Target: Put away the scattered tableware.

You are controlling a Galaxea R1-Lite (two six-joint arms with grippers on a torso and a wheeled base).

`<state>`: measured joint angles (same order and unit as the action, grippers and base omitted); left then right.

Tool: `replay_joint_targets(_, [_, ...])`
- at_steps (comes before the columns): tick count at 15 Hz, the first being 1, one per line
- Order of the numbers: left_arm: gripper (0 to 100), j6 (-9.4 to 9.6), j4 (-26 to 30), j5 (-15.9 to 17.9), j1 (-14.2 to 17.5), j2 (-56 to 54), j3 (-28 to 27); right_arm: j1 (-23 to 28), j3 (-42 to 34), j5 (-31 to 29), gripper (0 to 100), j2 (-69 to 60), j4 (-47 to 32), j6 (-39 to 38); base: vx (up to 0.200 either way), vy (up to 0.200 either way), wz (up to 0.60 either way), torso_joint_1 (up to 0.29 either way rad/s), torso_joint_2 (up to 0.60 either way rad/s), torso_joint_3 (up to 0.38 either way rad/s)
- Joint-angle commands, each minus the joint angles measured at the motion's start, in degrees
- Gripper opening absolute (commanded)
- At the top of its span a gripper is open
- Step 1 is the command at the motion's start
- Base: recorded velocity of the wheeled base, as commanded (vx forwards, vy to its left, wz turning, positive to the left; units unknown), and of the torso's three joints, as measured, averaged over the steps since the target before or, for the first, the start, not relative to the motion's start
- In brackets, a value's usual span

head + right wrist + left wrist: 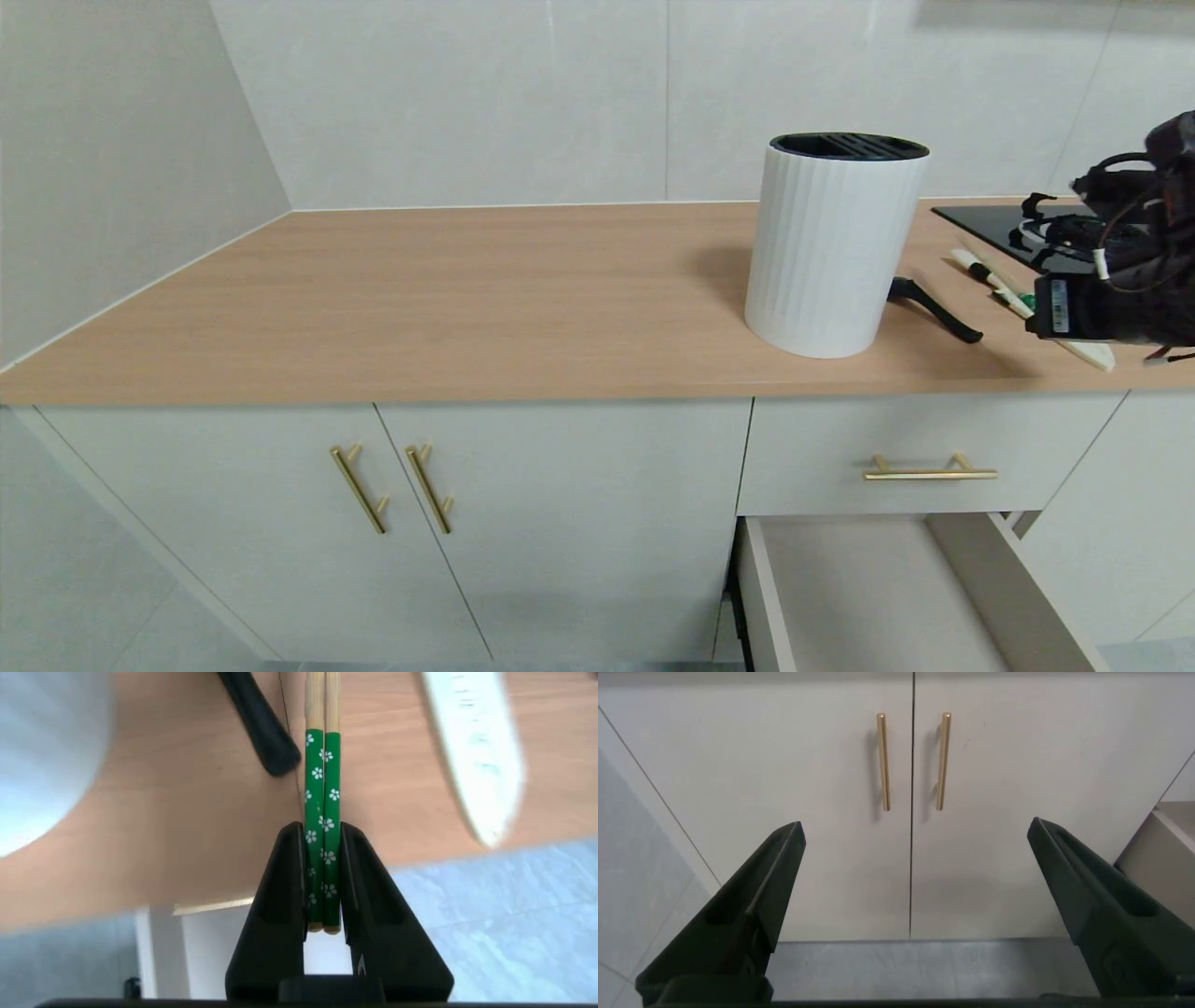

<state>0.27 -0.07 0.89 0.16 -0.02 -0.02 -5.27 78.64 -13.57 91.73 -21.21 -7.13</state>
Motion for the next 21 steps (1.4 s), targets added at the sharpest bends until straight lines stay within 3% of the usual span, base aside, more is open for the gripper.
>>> replay_joint_targets(1, [100, 0.0, -0.01, -0.01, 0.02, 0.02, 0.02, -0.53, -5.69, 0.74, 0, -13.25, -0.41, -0.25, 0.0, 0.0, 0.0, 0.0, 0.0, 0.0])
replay_joint_targets(4, [100, 0.0, -0.01, -0.01, 0.02, 0.02, 0.02, -1.76, -13.08, 5.04, 0, -24.32, -3.4, 0.28, 0.0, 0.0, 0.0, 0.0, 0.0, 0.0])
replay_joint_targets(9, [100, 0.0, -0.01, -0.01, 0.02, 0.02, 0.02, -1.76, -21.86, 5.04, 0, -36.19, -3.05, 5.99, 0.0, 0.0, 0.0, 0.0, 0.0, 0.0])
replay_joint_targets(18, [100, 0.0, -0.01, -0.01, 0.02, 0.02, 0.02, -1.94, -27.93, 5.83, 0, -39.97, -2.61, 11.97, 0.0, 0.0, 0.0, 0.0, 0.0, 0.0])
replay_joint_targets(21, [100, 0.0, -0.01, -0.01, 0.02, 0.02, 0.02, -2.03, -29.86, 9.26, 0, -41.37, -2.69, 14.95, 0.0, 0.0, 0.0, 0.0, 0.0, 0.0])
